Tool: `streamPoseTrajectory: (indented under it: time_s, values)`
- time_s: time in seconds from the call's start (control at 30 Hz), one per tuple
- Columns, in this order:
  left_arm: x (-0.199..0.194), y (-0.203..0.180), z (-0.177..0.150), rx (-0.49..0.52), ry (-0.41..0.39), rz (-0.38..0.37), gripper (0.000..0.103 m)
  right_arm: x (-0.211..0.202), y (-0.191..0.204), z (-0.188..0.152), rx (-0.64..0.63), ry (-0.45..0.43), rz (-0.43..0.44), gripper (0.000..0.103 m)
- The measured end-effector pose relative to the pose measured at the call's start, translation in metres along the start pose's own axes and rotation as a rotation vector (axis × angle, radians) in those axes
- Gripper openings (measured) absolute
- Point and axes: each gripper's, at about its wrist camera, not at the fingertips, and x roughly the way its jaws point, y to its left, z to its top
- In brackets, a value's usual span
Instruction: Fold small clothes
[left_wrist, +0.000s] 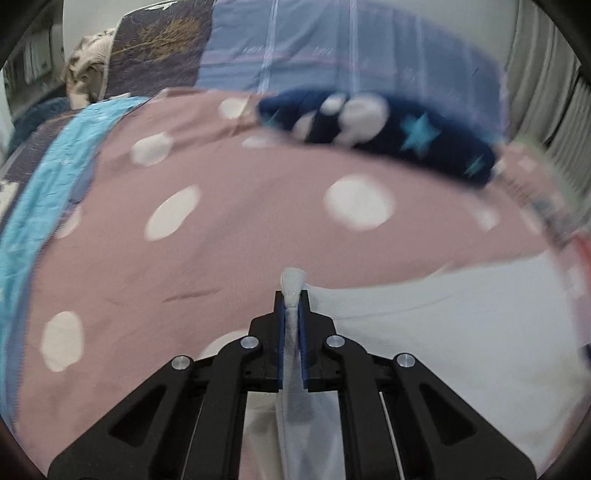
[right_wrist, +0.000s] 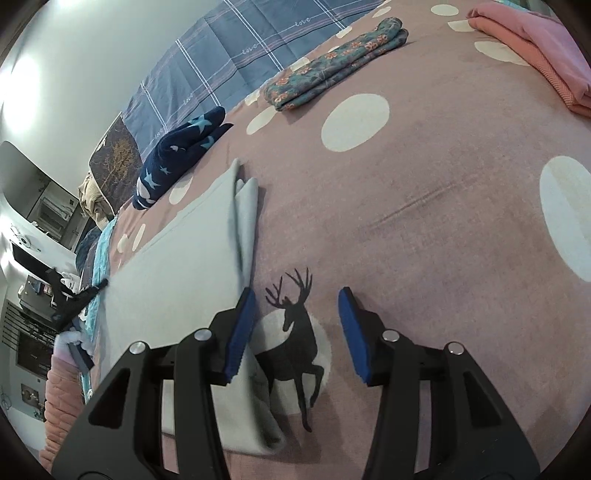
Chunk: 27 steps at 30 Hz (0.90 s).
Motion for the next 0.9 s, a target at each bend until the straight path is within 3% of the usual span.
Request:
streamPoseTrajectory:
  time_s: [0.1,0.23,0.3,0.33,0.37,0.43,0.5,0.67,0.8,0.9]
  values:
    - [0.009,0.005,-0.015,-0.006,0.012,0.039,0.009,-0.002,-0.001,-0.002,-0.015,0.005,0.012,0.048]
    - [-0.007,-0.003,-0.008,0.024,-0.024,0.119,0.036,-0.006,-0.004,-0.002,-0.042,0.003,0.02,0.048]
    - [-0.03,-0.017,-0.002,0.042,-0.092,0.161,0.042,-0.007,-0.004,-0.001,-0.059,0.006,0.044,0.049]
    - [-0.046,-0.031,0.0,0.071,-0.132,0.145,0.042,-0.007,-0.003,-0.002,-0.073,0.015,0.07,0.048]
    - [-0.057,-0.046,0.001,0.092,-0.149,0.104,0.042,-0.008,-0.001,-0.006,-0.093,0.03,0.109,0.044]
    - [-0.075,-0.084,-0.004,0.143,-0.157,-0.027,0.044,-0.01,0.003,-0.013,-0.126,0.067,0.183,0.027]
    - [-0.087,-0.142,-0.021,0.252,-0.12,-0.216,0.046,-0.014,0.005,-0.023,-0.159,0.096,0.254,0.021]
    - [-0.09,-0.264,-0.079,0.481,-0.012,-0.509,0.05,-0.02,0.006,-0.039,-0.185,0.163,0.412,0.021]
    - [-0.086,-0.321,-0.11,0.592,0.05,-0.606,0.05,-0.015,0.016,-0.051,-0.253,0.216,0.437,0.021]
    - [-0.083,-0.334,-0.102,0.548,0.067,-0.65,0.05,-0.002,0.023,-0.055,-0.282,0.264,0.438,0.021]
